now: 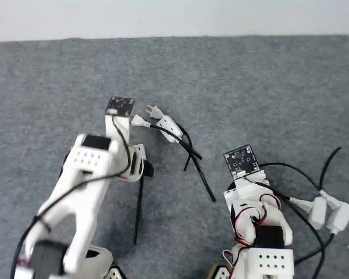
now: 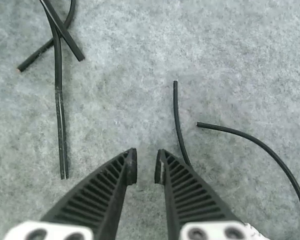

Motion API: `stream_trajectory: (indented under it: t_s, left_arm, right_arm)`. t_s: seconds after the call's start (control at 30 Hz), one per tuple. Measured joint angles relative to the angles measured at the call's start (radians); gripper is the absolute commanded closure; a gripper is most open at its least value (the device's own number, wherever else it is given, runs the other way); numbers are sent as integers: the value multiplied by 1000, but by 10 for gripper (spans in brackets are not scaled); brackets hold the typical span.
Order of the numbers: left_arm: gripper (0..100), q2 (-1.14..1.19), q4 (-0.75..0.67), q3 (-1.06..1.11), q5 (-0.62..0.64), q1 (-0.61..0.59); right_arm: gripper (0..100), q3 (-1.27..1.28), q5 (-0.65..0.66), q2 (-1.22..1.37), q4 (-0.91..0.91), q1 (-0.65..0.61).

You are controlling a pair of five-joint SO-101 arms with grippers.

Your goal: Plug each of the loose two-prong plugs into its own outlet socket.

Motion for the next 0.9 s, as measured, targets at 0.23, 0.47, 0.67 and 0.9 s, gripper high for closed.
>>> stream_trajectory:
  t_s: [0.23,0.47,0.67,0.9]
  left_arm:
    - [801,-287,-8,204,-49,5]
    - [934,-582,-21,331,-187,-255]
    - [934,-720,-181,497,-221,-534]
    - [938,-730,-290,549,-222,-614]
  right_arm:
    - [920,0,0,0,0,0]
    - [918,-98,-29,0,51,-77]
    - [916,-207,-77,0,52,-296]
    - [916,-431,-133,160,46,-397]
